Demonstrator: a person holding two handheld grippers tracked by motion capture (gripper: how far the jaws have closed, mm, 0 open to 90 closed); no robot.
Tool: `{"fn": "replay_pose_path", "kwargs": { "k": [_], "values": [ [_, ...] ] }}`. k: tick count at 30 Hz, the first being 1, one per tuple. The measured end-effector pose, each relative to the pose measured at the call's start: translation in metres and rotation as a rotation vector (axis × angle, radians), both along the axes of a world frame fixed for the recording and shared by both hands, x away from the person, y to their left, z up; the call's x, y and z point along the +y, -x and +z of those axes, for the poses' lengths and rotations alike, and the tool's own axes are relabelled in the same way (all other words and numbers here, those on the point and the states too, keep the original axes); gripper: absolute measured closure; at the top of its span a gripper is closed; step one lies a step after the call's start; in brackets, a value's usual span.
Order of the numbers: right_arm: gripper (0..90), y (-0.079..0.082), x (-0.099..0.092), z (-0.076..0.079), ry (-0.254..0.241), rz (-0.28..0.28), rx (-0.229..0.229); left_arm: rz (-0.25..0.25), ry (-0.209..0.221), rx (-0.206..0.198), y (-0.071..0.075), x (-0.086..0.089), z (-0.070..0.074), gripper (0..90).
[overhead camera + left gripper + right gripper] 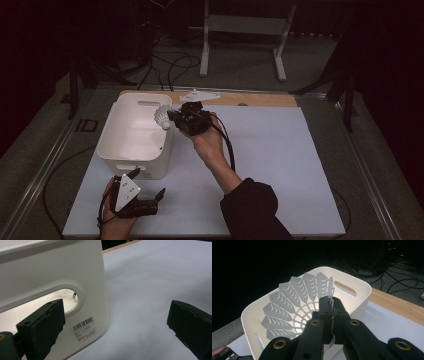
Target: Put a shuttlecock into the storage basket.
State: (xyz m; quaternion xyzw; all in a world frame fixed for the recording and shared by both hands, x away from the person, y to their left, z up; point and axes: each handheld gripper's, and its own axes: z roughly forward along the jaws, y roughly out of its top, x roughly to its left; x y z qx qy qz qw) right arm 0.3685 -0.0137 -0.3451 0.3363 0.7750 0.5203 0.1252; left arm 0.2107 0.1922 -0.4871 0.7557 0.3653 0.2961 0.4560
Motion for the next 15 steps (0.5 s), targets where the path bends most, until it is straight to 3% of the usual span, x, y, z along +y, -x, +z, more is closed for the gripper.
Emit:
{"fn": "replay_pose_path", "kwargs": {
  "k": [15],
  "values": [
    [88.9, 0.005, 0.018, 0.007, 0.009, 0.033, -0.012, 0.0, 0.0, -0.001, 0.0, 0.0, 0.0, 2.1]
  ]
}}
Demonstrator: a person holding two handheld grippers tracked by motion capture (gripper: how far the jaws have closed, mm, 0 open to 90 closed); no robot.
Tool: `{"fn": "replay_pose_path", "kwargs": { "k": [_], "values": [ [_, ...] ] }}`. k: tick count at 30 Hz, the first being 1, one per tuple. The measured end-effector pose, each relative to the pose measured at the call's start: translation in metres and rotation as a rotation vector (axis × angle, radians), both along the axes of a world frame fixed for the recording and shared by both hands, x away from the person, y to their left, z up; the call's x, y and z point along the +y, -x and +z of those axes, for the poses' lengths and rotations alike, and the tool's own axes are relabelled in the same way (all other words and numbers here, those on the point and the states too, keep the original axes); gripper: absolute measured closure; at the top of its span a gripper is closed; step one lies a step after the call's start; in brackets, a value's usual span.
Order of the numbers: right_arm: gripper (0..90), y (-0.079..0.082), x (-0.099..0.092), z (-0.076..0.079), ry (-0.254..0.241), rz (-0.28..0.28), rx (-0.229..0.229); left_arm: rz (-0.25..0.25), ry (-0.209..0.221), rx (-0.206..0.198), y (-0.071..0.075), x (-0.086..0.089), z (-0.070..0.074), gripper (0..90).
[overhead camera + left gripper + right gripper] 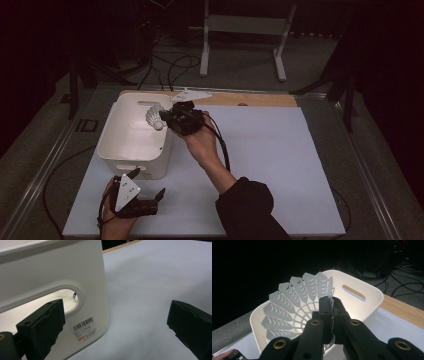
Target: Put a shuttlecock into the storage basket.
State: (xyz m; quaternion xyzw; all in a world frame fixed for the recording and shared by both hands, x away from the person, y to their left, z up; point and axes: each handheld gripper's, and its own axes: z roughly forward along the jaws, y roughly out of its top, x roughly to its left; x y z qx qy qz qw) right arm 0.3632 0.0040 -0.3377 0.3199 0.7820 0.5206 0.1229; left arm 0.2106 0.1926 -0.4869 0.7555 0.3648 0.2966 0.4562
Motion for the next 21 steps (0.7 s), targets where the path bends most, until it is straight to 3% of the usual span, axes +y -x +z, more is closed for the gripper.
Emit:
{"fn": "replay_pose_path", "kwargs": {
  "k": [21],
  "values": [
    [88.9, 0.008, 0.027, 0.003, 0.016, 0.064, -0.004, 0.0, 0.0, -0.001, 0.0, 0.0, 0.0, 2.1]
  ]
}}
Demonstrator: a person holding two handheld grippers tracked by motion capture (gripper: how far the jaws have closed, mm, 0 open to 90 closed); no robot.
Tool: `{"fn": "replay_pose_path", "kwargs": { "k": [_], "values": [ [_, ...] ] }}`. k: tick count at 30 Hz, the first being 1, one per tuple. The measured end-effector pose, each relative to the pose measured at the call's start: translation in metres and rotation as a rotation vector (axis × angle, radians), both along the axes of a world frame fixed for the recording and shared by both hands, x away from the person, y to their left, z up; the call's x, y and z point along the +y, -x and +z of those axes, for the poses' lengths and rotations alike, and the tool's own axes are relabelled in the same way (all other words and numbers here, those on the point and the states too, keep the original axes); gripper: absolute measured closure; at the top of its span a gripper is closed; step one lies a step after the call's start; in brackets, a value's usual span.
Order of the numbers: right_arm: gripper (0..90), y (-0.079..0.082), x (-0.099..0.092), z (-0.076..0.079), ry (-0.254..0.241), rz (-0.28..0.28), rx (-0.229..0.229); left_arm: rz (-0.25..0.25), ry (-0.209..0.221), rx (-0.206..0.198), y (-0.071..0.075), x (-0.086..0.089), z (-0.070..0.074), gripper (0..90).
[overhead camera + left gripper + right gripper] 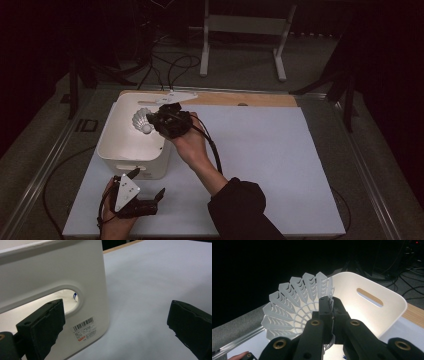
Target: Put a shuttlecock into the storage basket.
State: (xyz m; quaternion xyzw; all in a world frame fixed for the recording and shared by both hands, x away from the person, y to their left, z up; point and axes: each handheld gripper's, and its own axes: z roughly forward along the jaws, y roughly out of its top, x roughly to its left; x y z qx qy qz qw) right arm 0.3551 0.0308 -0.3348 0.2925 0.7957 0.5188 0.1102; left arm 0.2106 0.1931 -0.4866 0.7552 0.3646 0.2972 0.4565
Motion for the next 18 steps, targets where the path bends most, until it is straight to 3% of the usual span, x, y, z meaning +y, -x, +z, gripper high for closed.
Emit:
{"fn": "replay_pose_path", "kwargs": {
  "k": [4, 6, 9, 11, 14, 18],
  "values": [
    [85.4, 0.002, 0.008, 0.001, -0.009, 0.027, -0.005, 0.0, 0.004, -0.001, 0.0, 0.0, 0.0, 2.1],
    [66.8, 0.003, 0.012, 0.001, -0.016, 0.057, -0.001, 0.0, 0.004, -0.001, 0.0, 0.0, 0.0, 2.1],
    [34.8, 0.002, 0.015, 0.0, -0.01, 0.055, 0.021, 0.001, 0.006, -0.002, 0.0, 0.0, 0.0, 2.1],
    [24.4, 0.001, 0.015, -0.001, 0.01, 0.033, 0.017, 0.001, 0.007, -0.003, 0.0, 0.0, 0.0, 2.1],
    [16.9, -0.002, 0.012, -0.004, 0.029, 0.014, 0.019, 0.0, 0.006, -0.002, 0.0, 0.0, 0.0, 2.1],
    [13.8, -0.005, 0.005, -0.009, 0.045, -0.003, 0.025, 0.0, 0.005, -0.001, 0.0, 0.0, 0.0, 2.1]
  ]
}}
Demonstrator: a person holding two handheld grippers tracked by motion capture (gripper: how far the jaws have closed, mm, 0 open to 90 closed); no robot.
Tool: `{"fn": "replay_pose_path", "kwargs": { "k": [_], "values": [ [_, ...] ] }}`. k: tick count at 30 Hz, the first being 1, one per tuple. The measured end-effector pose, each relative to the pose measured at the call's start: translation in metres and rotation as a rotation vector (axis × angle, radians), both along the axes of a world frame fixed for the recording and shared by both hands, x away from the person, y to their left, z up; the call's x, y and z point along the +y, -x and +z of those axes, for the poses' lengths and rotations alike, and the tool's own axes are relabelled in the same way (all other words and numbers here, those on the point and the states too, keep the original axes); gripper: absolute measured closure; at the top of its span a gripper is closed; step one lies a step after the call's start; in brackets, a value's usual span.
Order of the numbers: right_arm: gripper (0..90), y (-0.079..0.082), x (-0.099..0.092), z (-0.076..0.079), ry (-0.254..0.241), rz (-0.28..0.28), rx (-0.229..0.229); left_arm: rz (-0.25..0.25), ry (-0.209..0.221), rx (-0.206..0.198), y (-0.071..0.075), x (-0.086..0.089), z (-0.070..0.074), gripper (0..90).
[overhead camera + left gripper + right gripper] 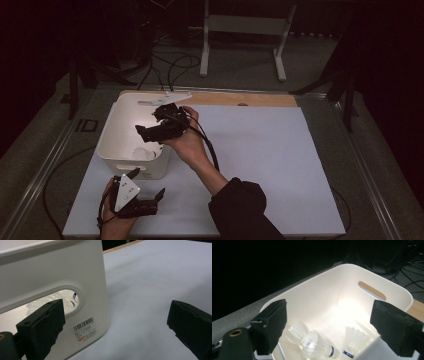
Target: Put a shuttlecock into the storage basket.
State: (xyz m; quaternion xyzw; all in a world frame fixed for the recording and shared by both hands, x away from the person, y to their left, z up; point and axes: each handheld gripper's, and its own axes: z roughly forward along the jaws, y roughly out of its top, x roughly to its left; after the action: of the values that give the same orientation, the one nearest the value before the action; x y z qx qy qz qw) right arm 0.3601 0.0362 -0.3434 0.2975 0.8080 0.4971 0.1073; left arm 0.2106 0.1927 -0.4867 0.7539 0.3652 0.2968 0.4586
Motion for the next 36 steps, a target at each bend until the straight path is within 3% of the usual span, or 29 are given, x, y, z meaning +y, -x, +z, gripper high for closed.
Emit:
{"fn": "replay_pose_path", "kwargs": {
  "k": [12, 24, 30, 32, 36],
  "values": [
    [11.3, -0.006, -0.026, -0.009, 0.027, -0.045, -0.006, 0.001, -0.003, 0.002, 0.0, 0.0, 0.0, 2.1],
    [10.5, -0.011, -0.064, -0.021, 0.004, -0.124, 0.002, 0.004, -0.007, 0.002, 0.0, 0.0, 0.0, 2.1],
    [9.8, -0.011, -0.078, -0.029, 0.037, -0.16, -0.011, 0.005, -0.006, 0.001, 0.0, 0.0, 0.0, 2.0],
    [9.7, -0.01, -0.083, -0.031, 0.059, -0.18, -0.035, 0.005, -0.008, 0.0, 0.0, 0.0, 0.0, 2.0],
    [9.6, -0.007, -0.097, -0.034, 0.056, -0.206, -0.033, 0.007, -0.004, 0.001, 0.0, 0.0, 0.0, 2.0]
  ]
}}
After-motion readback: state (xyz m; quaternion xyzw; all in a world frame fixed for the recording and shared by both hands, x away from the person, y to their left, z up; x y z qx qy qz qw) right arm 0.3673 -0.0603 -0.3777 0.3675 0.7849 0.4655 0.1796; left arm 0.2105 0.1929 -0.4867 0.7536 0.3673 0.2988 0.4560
